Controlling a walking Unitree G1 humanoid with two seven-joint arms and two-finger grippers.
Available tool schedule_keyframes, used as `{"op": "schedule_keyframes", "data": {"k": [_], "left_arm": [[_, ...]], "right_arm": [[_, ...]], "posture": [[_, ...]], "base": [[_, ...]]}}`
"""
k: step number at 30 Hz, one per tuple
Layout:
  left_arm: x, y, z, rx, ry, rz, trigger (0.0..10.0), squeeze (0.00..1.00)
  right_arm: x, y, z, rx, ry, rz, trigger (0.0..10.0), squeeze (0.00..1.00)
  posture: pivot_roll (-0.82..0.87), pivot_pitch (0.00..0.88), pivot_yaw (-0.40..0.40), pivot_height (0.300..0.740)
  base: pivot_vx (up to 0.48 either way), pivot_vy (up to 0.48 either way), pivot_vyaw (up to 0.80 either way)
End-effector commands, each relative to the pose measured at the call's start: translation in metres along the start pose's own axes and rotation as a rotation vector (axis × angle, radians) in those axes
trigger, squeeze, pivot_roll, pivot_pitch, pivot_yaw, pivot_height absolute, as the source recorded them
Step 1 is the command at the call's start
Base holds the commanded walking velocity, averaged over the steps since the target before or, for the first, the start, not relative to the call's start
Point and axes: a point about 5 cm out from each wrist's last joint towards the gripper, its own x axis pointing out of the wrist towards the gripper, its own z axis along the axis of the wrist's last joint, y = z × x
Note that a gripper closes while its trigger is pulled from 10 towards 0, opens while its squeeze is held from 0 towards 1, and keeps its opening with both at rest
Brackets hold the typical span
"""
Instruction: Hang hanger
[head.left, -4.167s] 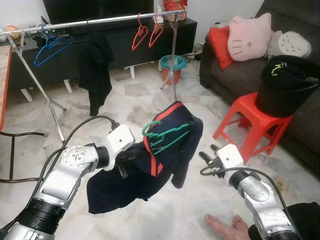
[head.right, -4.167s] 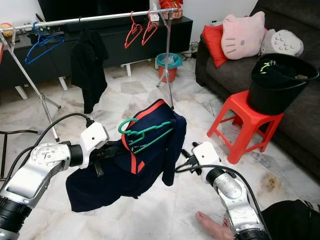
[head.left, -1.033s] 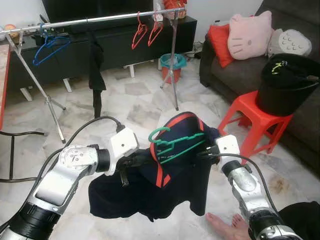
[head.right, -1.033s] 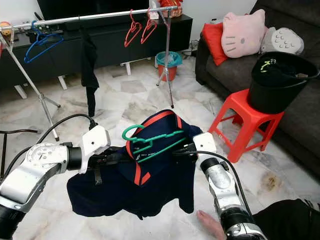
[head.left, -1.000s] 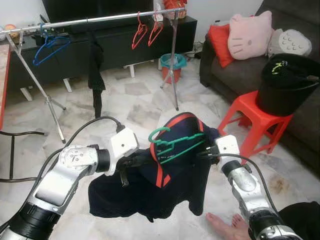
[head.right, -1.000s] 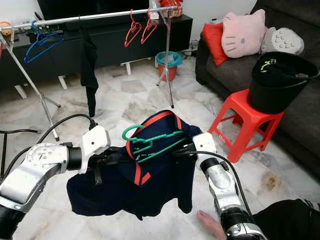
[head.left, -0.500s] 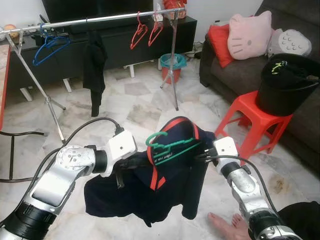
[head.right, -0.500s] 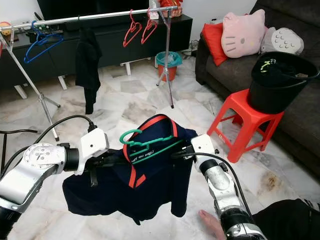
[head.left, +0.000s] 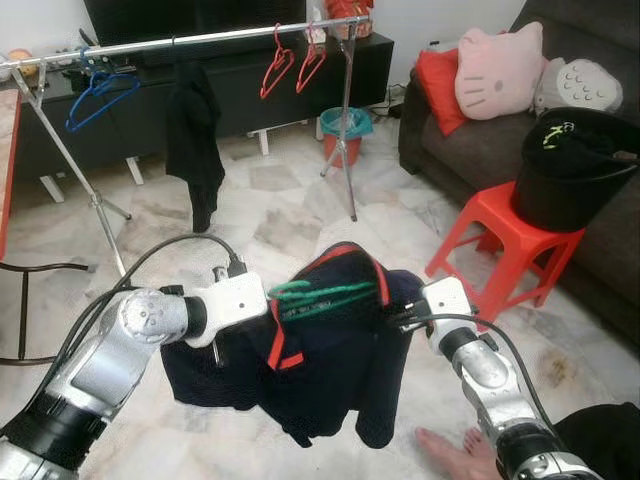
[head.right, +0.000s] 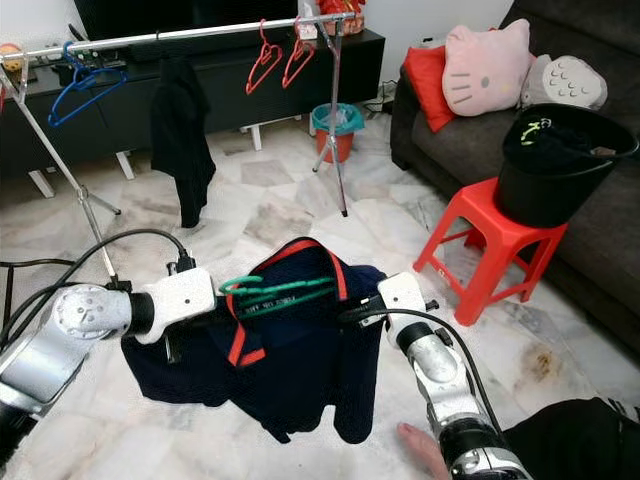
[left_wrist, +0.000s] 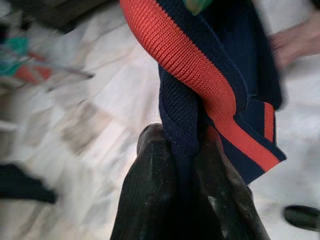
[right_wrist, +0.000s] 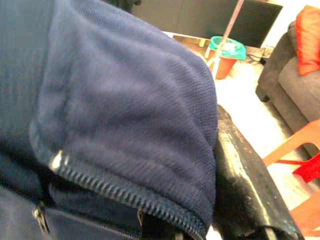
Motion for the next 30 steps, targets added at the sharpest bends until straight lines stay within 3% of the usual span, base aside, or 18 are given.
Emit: {"op": "schedule_keyframes", "data": {"k": [1, 4, 8, 13, 16, 18, 24, 28, 30], "left_arm": [[-0.003, 0.016, 0.0, 0.021, 0.016, 0.116, 10.0, 0.0], [-0.004, 0.029, 0.003, 0.012, 0.0, 0.22, 10.0, 0.0], [-0.004, 0.029, 0.003, 0.046, -0.003, 0.194, 10.0, 0.0], [-0.006, 0.011, -0.002, 0.205, 0.013, 0.022, 10.0, 0.0], [-0.009, -0.004, -0.012, 0.365, 0.081, -0.107, 10.0, 0.0], [-0.01, -0.006, -0.015, 0.404, 0.095, -0.127, 10.0, 0.0], [-0.013, -0.003, -0.011, 0.416, 0.042, -0.128, 10.0, 0.0], [-0.016, -0.006, -0.004, 0.477, -0.027, -0.158, 10.0, 0.0], [-0.016, -0.006, 0.002, 0.435, -0.087, -0.148, 10.0, 0.0]], "right_arm": [[0.003, -0.002, 0.005, -0.008, -0.011, 0.004, 0.0, 0.0], [0.002, -0.001, 0.004, -0.008, -0.005, 0.017, 0.0, 0.0], [0.002, 0.0, 0.003, -0.008, -0.003, 0.028, 0.0, 0.0], [0.003, 0.003, 0.003, -0.008, 0.004, 0.051, 0.0, 0.0], [0.003, 0.004, 0.002, -0.01, 0.01, 0.062, 0.0, 0.0], [0.003, 0.004, 0.002, -0.01, 0.011, 0.065, 0.0, 0.0], [0.002, 0.007, 0.0, -0.006, 0.02, 0.085, 0.0, 0.0], [0.002, 0.007, -0.002, -0.008, 0.034, 0.095, 0.0, 0.0], [0.002, 0.007, -0.002, -0.009, 0.038, 0.097, 0.0, 0.0]], "posture": [[-0.11, 0.0, -0.022, 0.74], [-0.11, 0.0, -0.022, 0.74], [-0.11, 0.0, -0.022, 0.74], [-0.11, 0.0, -0.022, 0.74], [-0.11, 0.0, -0.024, 0.74], [-0.11, 0.0, -0.024, 0.74], [-0.11, 0.0, -0.025, 0.74], [-0.11, 0.0, -0.027, 0.74], [-0.11, 0.0, -0.027, 0.74]], "base": [[0.0, 0.0, 0.0], [0.0, 0.0, 0.0], [0.0, 0.0, 0.0], [0.0, 0.0, 0.0], [0.0, 0.0, 0.0], [0.0, 0.0, 0.0], [0.0, 0.0, 0.0], [0.0, 0.0, 0.0], [0.0, 0.0, 0.0]]}}
